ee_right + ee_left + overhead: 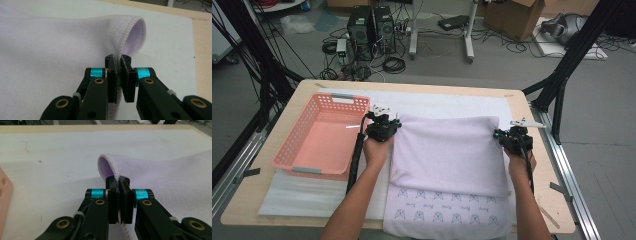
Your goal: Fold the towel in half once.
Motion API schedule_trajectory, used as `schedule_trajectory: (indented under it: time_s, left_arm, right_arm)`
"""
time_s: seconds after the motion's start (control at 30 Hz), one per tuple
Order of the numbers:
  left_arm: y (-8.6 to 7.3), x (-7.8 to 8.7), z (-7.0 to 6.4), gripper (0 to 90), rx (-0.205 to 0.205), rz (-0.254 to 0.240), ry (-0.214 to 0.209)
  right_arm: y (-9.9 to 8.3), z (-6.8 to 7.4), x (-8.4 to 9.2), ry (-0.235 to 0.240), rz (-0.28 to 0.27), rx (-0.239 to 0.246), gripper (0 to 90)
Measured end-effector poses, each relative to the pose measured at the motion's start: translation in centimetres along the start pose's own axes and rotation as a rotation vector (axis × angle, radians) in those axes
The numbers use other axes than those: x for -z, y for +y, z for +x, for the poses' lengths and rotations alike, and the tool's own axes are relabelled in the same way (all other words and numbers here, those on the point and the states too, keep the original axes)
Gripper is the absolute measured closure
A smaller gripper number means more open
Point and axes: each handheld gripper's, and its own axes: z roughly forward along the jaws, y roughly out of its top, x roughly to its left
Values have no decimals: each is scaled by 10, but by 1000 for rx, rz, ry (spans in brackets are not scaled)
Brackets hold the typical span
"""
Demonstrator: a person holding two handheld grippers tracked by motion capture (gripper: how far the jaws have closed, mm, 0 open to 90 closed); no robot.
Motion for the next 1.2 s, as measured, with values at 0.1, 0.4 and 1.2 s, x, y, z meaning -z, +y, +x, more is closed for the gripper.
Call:
schedule_trajectory:
  time_s: [0.1,0.4,1.2]
  left_arm:
    - [-1,-10,7,865,6,25,1]
    - [-1,-14,13,685,60,25,-35]
    - [-39,50,-21,494,-84,18,-279]
  right_arm:
    - [6,-4,-12,-5,7,-11,848]
    - [10,-4,-31,-13,50,-31,785]
    - [-30,15,20,105,60,7,599]
